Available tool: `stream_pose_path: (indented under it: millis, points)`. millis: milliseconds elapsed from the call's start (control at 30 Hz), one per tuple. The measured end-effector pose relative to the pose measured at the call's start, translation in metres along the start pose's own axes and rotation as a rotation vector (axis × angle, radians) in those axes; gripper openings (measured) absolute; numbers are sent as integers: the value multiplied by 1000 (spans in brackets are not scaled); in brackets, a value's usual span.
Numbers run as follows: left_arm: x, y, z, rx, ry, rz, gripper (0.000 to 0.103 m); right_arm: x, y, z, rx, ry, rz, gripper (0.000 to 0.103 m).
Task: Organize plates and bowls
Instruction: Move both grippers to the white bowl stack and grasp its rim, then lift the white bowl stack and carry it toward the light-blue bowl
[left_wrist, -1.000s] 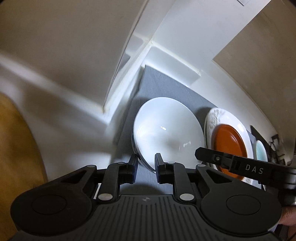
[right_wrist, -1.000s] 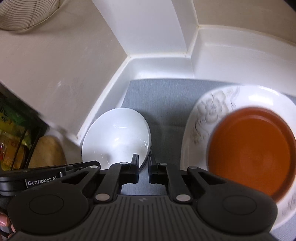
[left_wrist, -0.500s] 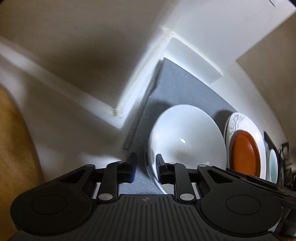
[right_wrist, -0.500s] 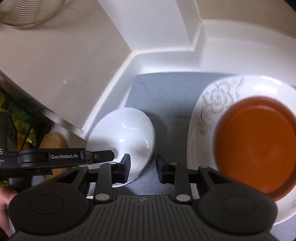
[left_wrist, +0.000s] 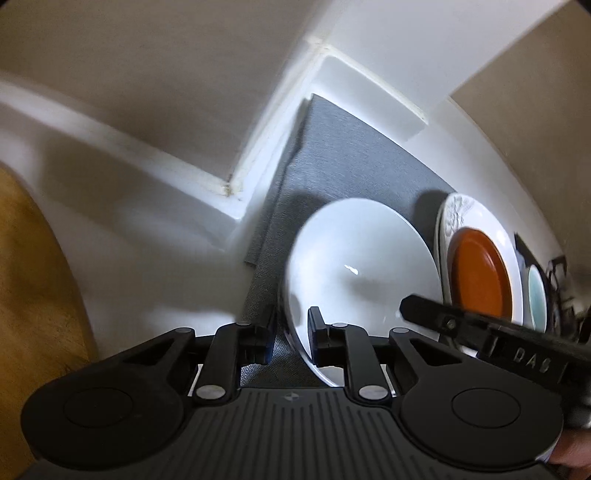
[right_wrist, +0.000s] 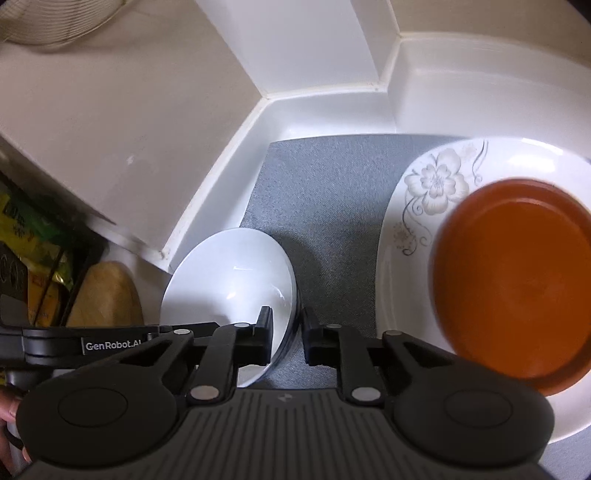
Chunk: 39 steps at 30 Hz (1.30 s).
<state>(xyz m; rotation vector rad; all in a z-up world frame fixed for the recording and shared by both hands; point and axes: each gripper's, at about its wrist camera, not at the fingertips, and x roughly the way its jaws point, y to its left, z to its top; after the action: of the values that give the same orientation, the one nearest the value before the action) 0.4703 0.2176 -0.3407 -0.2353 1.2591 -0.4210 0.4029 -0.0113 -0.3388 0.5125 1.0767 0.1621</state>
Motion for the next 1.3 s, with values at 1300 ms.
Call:
stream_pose_path:
  millis: [1300]
  points:
    - [-44,-174,-7,275,27,8,19,-163,-75,-30,212,-301,37,23]
